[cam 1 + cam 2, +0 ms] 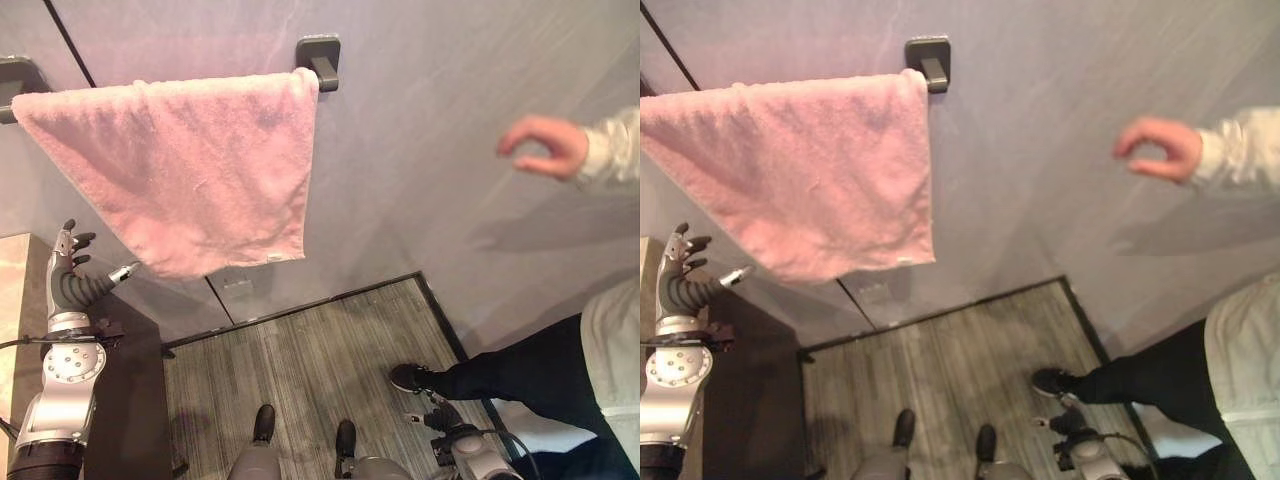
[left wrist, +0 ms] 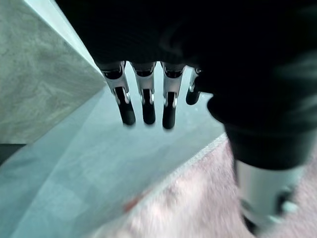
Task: Put brush and paste in cup on sink, flatten towel.
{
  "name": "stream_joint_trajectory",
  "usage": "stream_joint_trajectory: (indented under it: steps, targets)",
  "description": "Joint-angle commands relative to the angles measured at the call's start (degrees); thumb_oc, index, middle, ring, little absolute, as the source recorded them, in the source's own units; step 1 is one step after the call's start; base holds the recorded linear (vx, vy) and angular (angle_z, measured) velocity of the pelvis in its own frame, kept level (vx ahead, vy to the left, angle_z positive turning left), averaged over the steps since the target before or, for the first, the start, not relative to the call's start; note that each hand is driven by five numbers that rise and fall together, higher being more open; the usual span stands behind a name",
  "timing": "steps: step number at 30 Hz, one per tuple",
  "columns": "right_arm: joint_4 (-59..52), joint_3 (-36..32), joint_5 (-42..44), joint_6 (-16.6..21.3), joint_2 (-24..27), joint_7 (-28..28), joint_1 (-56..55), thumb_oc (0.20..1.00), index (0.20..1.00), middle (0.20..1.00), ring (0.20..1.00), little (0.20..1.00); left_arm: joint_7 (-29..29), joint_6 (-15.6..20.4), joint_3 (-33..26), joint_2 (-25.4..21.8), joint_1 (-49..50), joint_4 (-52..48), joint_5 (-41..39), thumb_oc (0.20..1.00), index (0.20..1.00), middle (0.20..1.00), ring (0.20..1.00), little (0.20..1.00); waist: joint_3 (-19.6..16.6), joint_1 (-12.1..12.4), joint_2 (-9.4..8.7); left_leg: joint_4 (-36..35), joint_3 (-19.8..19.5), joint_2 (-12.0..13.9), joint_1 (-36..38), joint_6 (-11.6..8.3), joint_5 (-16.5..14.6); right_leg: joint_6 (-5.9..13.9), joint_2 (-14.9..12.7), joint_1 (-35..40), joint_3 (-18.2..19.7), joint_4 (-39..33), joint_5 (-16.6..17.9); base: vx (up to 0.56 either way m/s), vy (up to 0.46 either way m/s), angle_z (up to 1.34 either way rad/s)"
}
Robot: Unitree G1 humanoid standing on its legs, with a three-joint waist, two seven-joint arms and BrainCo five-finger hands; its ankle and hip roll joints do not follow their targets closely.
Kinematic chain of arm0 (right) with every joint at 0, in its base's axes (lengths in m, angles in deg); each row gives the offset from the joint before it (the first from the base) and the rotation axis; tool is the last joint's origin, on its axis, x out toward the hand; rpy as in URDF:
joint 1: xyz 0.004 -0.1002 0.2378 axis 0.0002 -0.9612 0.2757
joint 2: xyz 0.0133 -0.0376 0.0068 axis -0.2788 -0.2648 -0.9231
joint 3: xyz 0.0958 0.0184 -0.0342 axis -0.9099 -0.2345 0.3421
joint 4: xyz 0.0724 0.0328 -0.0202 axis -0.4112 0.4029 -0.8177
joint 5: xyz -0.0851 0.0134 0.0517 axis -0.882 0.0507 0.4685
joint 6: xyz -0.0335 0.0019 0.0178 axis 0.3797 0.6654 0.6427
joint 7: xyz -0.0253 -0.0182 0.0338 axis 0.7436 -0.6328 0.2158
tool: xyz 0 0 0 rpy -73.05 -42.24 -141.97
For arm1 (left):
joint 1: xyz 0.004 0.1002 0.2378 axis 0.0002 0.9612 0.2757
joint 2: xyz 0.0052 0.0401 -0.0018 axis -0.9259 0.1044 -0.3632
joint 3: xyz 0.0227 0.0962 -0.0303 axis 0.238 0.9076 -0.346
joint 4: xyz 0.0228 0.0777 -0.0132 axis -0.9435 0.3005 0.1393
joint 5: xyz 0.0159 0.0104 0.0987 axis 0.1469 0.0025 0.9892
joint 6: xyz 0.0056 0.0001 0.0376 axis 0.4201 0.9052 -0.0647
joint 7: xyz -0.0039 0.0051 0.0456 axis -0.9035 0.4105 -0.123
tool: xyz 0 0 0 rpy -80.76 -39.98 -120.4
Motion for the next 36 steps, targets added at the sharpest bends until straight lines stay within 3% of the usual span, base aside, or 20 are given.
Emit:
stream_joint_trajectory:
  steps: [1, 5, 6, 12, 16, 17, 21, 26, 31, 34, 36]
  targets:
    - [-0.8, 1.1, -0.5, 0.1, 0.2, 0.0, 1.3, 1.000, 1.000, 1.000, 1.000, 1.000, 0.1, 1.9, -0.6, -2.6, -1.0, -1.3, 0.8, 1.000, 1.000, 1.000, 1.000, 1.000, -0.8, 0.5, -0.64, 0.3, 2.0, -0.2, 3.5, 1.05, -9.2, 4.77, -5.4, -2.8, -0.9, 3.2, -4.2, 0.00, 0.000, 0.00]
    - [-0.9, 0.1, -0.2, 0.1, 0.5, -0.4, 1.2, 1.000, 1.000, 1.000, 1.000, 1.000, -0.5, 2.8, -0.7, 1.0, 1.0, -4.1, 0.0, 1.000, 1.000, 1.000, 1.000, 1.000, -0.9, 0.6, -0.06, 0.3, 1.9, -0.1, 3.9, 0.96, -9.3, 4.60, -5.4, -2.3, -1.1, 3.2, -4.4, 0.00, -0.021, 0.00]
    - [-1.0, -0.7, 0.3, 0.2, 0.3, -1.2, 1.0, 1.000, 1.000, 1.000, 1.000, 1.000, -2.3, 4.6, -0.9, 5.9, 3.4, -6.6, -2.2, 1.000, 1.000, 1.000, 1.000, 1.000, -1.0, 0.8, 0.41, 0.3, 1.9, 0.0, 4.3, 0.94, -9.4, 4.35, -5.4, -1.8, -1.2, 3.2, -4.7, 0.01, -0.062, 0.00]
    - [-0.2, -2.9, 1.1, 0.6, 0.1, -2.7, 0.1, 1.000, 1.000, 1.000, 1.000, 1.000, -3.9, 6.7, -0.5, 14.2, 7.8, -8.7, -6.9, 1.000, 1.000, 1.000, 1.000, 1.000, -1.3, 1.2, 1.32, 0.3, 1.3, 0.3, 5.0, 0.81, -9.3, 3.85, -4.9, -0.7, -1.4, 3.1, -5.5, 0.00, -0.062, -0.01]
    - [3.1, -4.8, 2.6, 0.8, 0.0, -6.2, 0.2, 1.000, 1.000, 1.000, 1.000, 1.000, -6.4, 6.8, 3.2, 20.8, 9.6, 3.3, -12.0, 1.000, 1.000, 1.000, 1.000, 1.000, -1.2, 2.2, 2.23, 0.5, -0.3, 1.1, 4.7, 0.16, -8.3, 2.83, -4.0, 0.7, -2.5, 2.7, -6.6, 0.00, -0.144, 0.03]
    - [3.1, -4.8, 2.6, 0.8, 0.1, -6.2, 0.2, 1.000, 1.000, 1.000, 1.000, 1.000, -6.4, 6.9, 3.2, 20.8, 9.5, 3.5, -12.0, 1.000, 1.000, 1.000, 1.000, 1.000, -1.2, 2.1, 2.26, 0.5, -0.3, 1.1, 4.7, 0.15, -8.3, 2.81, -4.0, 0.7, -2.5, 2.6, -6.6, -0.01, -0.130, 0.04]
    - [7.0, -4.4, 3.4, 0.6, -0.3, -8.0, 1.2, 1.000, 1.000, 1.000, 1.000, 1.000, -6.7, 5.0, 8.1, 23.0, 7.6, 26.3, -14.6, 1.000, 1.000, 1.000, 1.000, 1.000, -1.3, 2.5, 2.71, 0.5, -1.4, 1.5, 4.4, -0.20, -7.7, 2.12, -3.2, 1.5, -3.2, 2.3, -7.1, 0.01, -0.099, 0.19]
    - [9.0, -3.6, 4.2, 1.0, -1.2, -8.9, 1.6, 1.000, 1.000, 1.000, 1.000, 1.000, -6.5, 3.0, 10.8, 23.1, 5.8, 41.3, -11.8, 1.000, 1.000, 1.000, 1.000, 1.000, -2.0, 2.0, 2.89, 0.3, -1.6, 1.8, 4.7, -0.40, -7.7, 1.80, -2.7, 2.0, -3.6, 2.0, -7.3, 0.02, -0.036, 0.16]
    - [3.3, -4.6, 5.8, 2.7, -1.1, -10.4, 0.5, 1.000, 1.000, 1.000, 1.000, 1.000, -6.1, 2.7, 12.3, 22.5, 6.3, 41.0, -9.1, 1.000, 1.000, 1.000, 1.000, 1.000, -2.3, 1.3, 3.02, 0.3, -1.4, 2.0, 4.9, -0.43, -7.8, 1.88, -2.5, 2.2, -3.7, 1.8, -7.4, 0.01, -0.003, 0.02]
    - [-5.9, -6.3, 7.0, 4.7, -0.1, -11.9, -0.1, 1.000, 1.000, 1.000, 1.000, 1.000, -5.6, 2.1, 13.2, 22.2, 6.4, 41.5, -6.4, 1.000, 1.000, 1.000, 1.000, 1.000, -2.4, 0.6, 3.11, 0.3, -1.2, 2.0, 5.0, -0.43, -7.9, 2.03, -2.6, 2.1, -3.6, 1.9, -7.2, 0.00, 0.012, -0.01]
    - [-18.7, -7.5, 6.5, 6.9, 1.7, -12.3, -0.8, 1.000, 1.000, 1.000, 1.000, 1.000, -5.9, 1.7, 13.1, 22.7, 7.1, 44.2, -4.9, 1.000, 1.000, 1.000, 1.000, 1.000, -2.5, 0.2, 3.11, 0.3, -1.0, 2.0, 5.1, -0.33, -8.1, 2.24, -2.7, 1.7, -3.3, 2.0, -7.1, 0.00, 0.042, -0.06]
